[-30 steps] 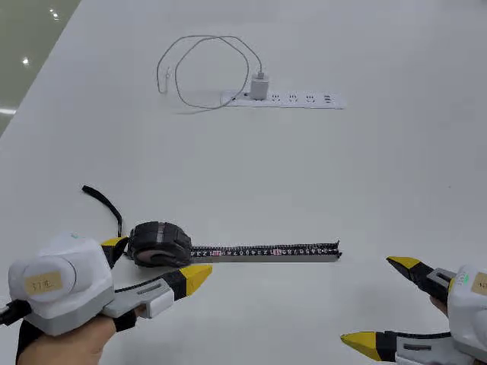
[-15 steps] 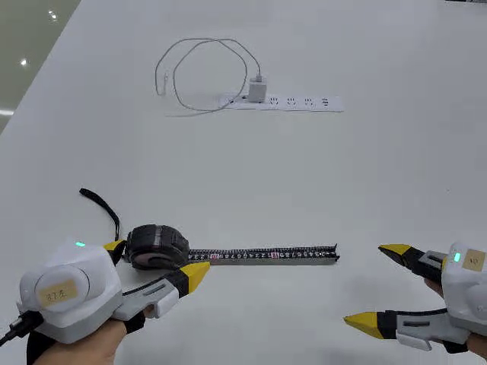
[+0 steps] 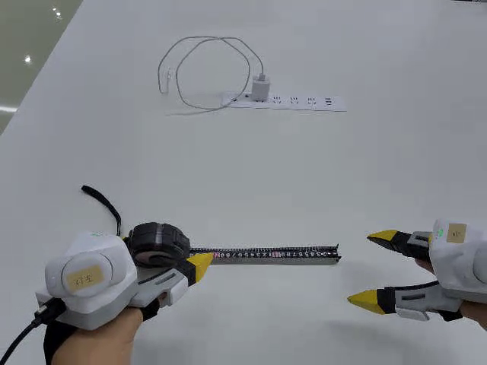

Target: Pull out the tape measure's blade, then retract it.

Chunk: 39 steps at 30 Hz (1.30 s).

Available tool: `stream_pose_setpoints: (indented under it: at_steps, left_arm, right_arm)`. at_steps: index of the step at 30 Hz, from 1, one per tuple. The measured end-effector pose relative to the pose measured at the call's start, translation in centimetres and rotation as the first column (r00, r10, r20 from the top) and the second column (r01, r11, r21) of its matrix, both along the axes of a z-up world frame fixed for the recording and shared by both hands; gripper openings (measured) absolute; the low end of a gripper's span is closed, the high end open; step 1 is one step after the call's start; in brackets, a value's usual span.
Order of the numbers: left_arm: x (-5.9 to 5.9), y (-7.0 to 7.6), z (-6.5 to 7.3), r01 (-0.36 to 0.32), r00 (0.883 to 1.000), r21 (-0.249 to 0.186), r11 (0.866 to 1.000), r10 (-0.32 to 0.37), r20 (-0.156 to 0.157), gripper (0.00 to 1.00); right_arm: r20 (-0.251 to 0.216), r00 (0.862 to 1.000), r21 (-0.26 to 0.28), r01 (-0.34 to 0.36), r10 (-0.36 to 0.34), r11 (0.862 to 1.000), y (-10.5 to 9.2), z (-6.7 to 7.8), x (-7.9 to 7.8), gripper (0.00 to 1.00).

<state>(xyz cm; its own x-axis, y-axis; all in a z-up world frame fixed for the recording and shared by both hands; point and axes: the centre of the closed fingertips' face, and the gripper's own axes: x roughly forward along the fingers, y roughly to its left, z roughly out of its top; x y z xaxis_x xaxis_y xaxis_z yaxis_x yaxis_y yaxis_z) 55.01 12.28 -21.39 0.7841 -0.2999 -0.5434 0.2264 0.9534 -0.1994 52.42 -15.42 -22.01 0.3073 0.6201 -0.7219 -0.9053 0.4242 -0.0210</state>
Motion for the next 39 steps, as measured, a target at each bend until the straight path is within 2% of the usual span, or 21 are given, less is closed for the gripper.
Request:
stream_pose_setpoints:
  at_steps: [4,12,21,34,39]
  left_arm:
    - [0.1,0.1,-0.1,-0.018,1.000,-0.007,1.000,0.018,-0.003,0.82]
    - [0.5,0.4,-0.5,-0.042,0.999,0.012,0.999,0.042,-0.013,0.79]
    - [0.7,0.8,-1.0,-0.073,0.997,0.033,0.997,0.073,-0.018,0.75]
    - [1.2,1.2,-1.8,-0.111,0.993,0.028,0.993,0.112,-0.039,0.69]
    - [1.3,1.4,-1.9,-0.129,0.990,0.012,0.992,0.130,-0.045,0.69]
  right_arm:
    - [-0.001,0.999,-0.018,-0.032,0.032,0.999,0.0,-0.1,0.4,0.57]
    - [-0.008,0.995,-0.056,-0.097,0.097,0.994,0.2,-0.5,0.9,0.50]
    - [-0.019,0.990,-0.074,-0.138,0.136,0.988,0.4,-0.8,1.8,0.45]
    - [-0.025,0.976,-0.111,-0.218,0.217,0.970,1.1,-1.3,2.6,0.38]
    - [-0.032,0.969,-0.122,-0.247,0.245,0.961,1.6,-1.2,2.5,0.34]
